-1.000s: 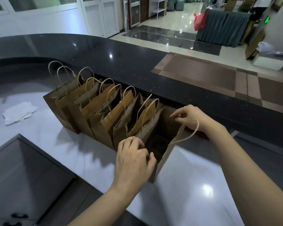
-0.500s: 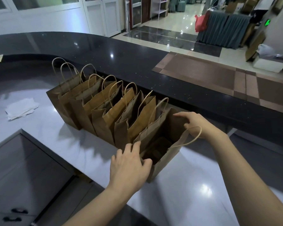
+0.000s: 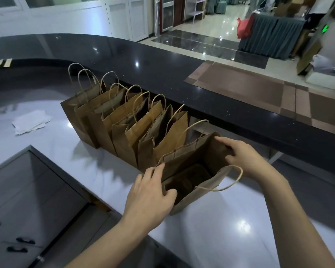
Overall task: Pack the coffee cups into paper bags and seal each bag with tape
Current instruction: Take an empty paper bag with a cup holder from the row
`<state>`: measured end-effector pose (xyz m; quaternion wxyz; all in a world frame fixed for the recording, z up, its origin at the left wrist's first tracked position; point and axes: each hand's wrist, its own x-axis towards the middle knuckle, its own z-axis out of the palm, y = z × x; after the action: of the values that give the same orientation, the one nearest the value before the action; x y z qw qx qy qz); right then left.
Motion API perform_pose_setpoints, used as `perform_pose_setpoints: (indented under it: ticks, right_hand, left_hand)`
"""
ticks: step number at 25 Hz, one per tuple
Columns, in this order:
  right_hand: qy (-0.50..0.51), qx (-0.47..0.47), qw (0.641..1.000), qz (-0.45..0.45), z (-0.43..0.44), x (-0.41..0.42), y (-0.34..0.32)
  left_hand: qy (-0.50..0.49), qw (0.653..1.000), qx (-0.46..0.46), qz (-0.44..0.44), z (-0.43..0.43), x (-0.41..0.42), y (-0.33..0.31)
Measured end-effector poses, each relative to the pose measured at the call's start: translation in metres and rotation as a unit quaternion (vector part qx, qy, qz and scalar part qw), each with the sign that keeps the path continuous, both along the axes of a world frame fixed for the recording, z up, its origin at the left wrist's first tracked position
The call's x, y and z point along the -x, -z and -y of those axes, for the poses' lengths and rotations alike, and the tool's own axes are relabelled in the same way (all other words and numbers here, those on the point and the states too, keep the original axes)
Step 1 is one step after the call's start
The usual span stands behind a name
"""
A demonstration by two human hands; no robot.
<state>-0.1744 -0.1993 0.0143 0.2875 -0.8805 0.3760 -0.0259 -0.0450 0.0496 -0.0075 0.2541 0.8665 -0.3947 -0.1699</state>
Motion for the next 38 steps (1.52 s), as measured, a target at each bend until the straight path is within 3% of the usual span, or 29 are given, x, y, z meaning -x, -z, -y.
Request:
perform_pose_setpoints:
  ticks: [13, 24, 38]
  right_hand:
    - [-0.014, -0.036, 0.999, 0.019, -0.048, 0.021, -0.017]
    - [-0.121, -0.068, 0.99, 0.013, -0.097, -0.025, -0.022]
    - [-0.246, -0.045, 0.968, 0.008, -0.158, -0.107, -0.034]
  left_hand:
    - [-0.022, 0.992, 0.054, -0.113, -0.047, -0.003, -0.013]
    - [-0.14, 0.979, 0.089, -0.118, -0.111, -0.034, -0.027]
    - [-0.244, 0.957, 0.108, -0.116, -0.186, -0.073, -0.029]
